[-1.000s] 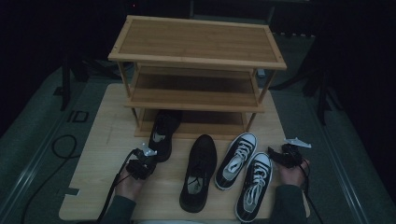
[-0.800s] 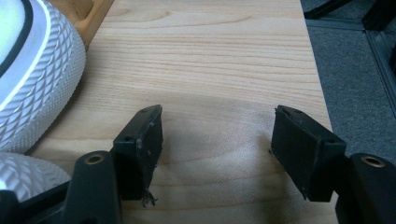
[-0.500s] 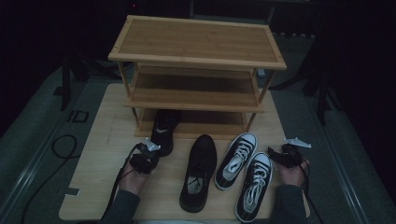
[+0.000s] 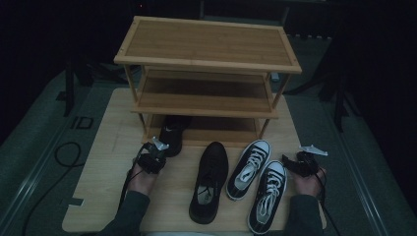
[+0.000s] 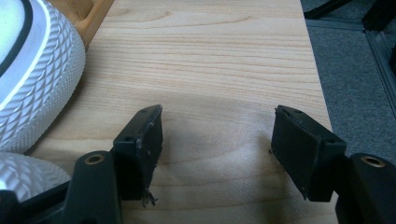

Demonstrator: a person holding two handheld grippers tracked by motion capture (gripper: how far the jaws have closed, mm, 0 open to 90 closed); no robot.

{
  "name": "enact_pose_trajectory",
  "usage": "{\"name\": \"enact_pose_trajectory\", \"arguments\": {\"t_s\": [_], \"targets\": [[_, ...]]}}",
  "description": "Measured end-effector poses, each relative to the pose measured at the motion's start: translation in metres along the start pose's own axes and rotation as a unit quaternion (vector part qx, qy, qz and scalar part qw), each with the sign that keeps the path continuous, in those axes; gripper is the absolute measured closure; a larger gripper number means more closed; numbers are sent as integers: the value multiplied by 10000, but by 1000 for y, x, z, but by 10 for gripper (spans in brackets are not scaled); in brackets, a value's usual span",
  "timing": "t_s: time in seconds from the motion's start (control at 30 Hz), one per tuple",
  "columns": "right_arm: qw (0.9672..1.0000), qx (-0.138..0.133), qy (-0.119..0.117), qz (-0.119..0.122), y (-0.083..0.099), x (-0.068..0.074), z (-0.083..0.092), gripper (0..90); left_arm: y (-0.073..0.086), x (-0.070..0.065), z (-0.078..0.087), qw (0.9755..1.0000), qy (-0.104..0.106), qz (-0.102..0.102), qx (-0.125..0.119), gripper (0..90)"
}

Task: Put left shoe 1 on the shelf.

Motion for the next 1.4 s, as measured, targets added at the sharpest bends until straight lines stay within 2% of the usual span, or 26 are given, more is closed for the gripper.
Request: {"name": "enact_pose_trajectory", "arguments": {"t_s": [0.2,0.4,0.73,1.03,1.2,1.4], "targets": [[10000,0,-1,-1,0,0,0,337,-14,3,-12,10000,-84,-24,31,897],[10000,1,-2,-2,0,0,0,337,-25,4,-22,10000,-59,8,56,897],[10000,0,-5,-3,0,0,0,336,-32,2,-28,10000,-40,9,61,876],[10000,2,-3,-5,0,0,0,337,-31,-5,-13,9994,318,-65,-90,732],[10000,0,-5,-3,0,0,0,336,-33,-11,-2,9978,625,-29,-224,641],[10000,2,-8,-5,0,0,0,336,-39,-25,14,9943,975,-143,-398,605]]}}
Point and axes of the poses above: each handheld gripper's, and its own axes: z roughly backward along the jaws, y roughly out of its underside, x roughly to its left, the point moved 1 cm from there along -z, roughly forward along the jaws, and after that the axes turned 11 degrees about y, right-handed, at the moved point
